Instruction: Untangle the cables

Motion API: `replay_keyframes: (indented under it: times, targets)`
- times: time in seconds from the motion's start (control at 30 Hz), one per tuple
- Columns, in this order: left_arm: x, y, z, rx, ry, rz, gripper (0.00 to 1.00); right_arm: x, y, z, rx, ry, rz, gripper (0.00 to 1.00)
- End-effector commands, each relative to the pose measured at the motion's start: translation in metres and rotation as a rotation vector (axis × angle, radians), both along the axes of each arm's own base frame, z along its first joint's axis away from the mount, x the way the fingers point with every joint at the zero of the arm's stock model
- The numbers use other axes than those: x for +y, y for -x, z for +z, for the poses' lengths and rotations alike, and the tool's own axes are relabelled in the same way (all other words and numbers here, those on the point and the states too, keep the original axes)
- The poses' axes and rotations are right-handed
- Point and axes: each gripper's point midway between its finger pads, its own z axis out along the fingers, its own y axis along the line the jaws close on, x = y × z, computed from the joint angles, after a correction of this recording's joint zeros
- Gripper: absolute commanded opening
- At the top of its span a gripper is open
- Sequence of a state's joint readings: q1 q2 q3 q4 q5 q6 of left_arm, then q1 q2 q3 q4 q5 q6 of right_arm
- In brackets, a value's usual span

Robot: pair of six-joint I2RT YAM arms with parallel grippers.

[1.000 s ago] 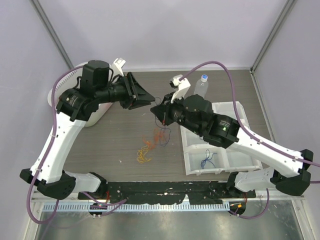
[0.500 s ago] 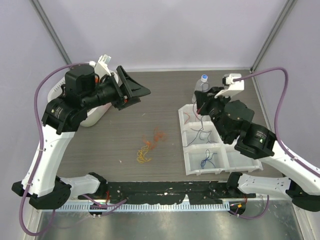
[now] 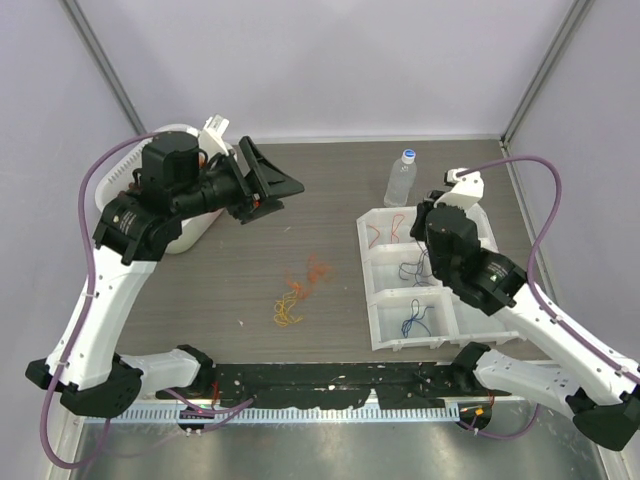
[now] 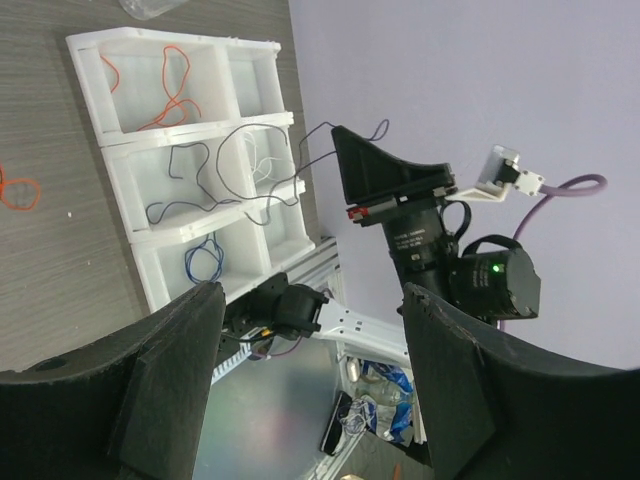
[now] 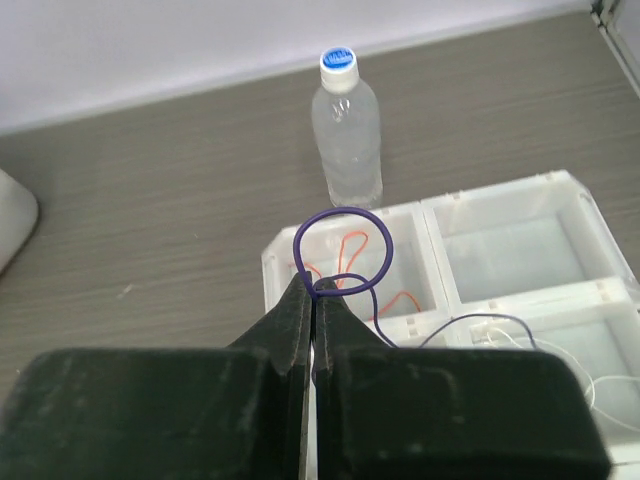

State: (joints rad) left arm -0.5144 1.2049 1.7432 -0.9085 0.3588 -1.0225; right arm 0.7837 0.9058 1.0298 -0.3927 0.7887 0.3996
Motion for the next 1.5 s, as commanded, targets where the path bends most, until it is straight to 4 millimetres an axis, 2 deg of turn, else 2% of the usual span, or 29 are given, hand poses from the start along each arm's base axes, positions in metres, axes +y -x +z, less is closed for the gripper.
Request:
replay_keyframes:
  times: [0.0,0.1,0.13,0.27,0.37,0.47,0.5,0.53,0.57,0.6,0.7,0.83,0.9,1.03,1.1,1.23,1.47]
  targets:
    - [0.001,0.0,0.013,-0.045,0.038,0.004,0.75,0.004,0.0,0.0,0.007,-0.095,0.015,0.01]
    - [0.001,-0.001,0.011,-0.038,0.04,0.009,0.75,0.02,-0.003,0.004,0.021,-0.084,0.089,0.01]
    - [0.0,-0.001,0.011,-0.039,0.04,0.009,0.75,0.025,-0.003,0.013,0.011,-0.089,0.111,0.01]
    - [-0.003,-0.004,0.014,-0.042,0.045,0.0,0.75,0.05,-0.009,0.024,0.026,-0.123,0.194,0.01]
    - [-0.005,-0.005,0.014,-0.037,0.045,-0.009,0.75,0.047,-0.014,0.017,0.036,-0.157,0.144,0.01]
    - [-0.005,-0.005,0.011,-0.031,0.039,-0.011,0.75,0.028,-0.014,-0.004,0.049,-0.164,0.044,0.01]
    - [-0.004,-0.003,0.01,-0.031,0.036,-0.014,0.75,0.02,-0.015,-0.021,0.073,-0.146,0.014,0.01]
    - [-0.003,-0.002,0.008,-0.024,0.033,-0.012,0.75,0.013,-0.014,-0.024,0.07,-0.154,-0.01,0.01]
    - [-0.003,-0.001,0.007,-0.023,0.03,-0.012,0.75,0.005,-0.015,-0.04,0.096,-0.136,-0.039,0.01]
    - [-0.003,-0.001,0.004,-0.017,0.027,-0.012,0.75,0.0,-0.015,-0.045,0.103,-0.132,-0.051,0.01]
    - [-0.004,0.0,-0.005,0.011,0.022,-0.017,0.74,-0.019,-0.014,-0.079,0.166,-0.1,-0.117,0.01]
    - [-0.007,-0.001,-0.01,0.03,0.03,-0.028,0.73,-0.031,-0.013,-0.114,0.232,-0.062,-0.158,0.01]
    - [-0.009,-0.002,-0.011,0.031,0.033,-0.032,0.73,-0.024,-0.012,-0.13,0.274,-0.051,-0.123,0.01]
    - [-0.01,-0.002,-0.014,0.043,0.033,-0.04,0.73,0.012,-0.006,-0.159,0.398,-0.125,0.023,0.01]
    - [-0.01,-0.002,-0.016,0.048,0.03,-0.041,0.73,0.021,0.0,-0.175,0.445,-0.176,0.044,0.01]
    - [-0.01,-0.001,-0.022,0.062,0.024,-0.042,0.73,0.023,0.014,-0.204,0.496,-0.254,0.031,0.01]
    - [-0.012,0.002,-0.033,0.088,0.018,-0.06,0.73,0.014,0.023,-0.23,0.585,-0.22,-0.023,0.01]
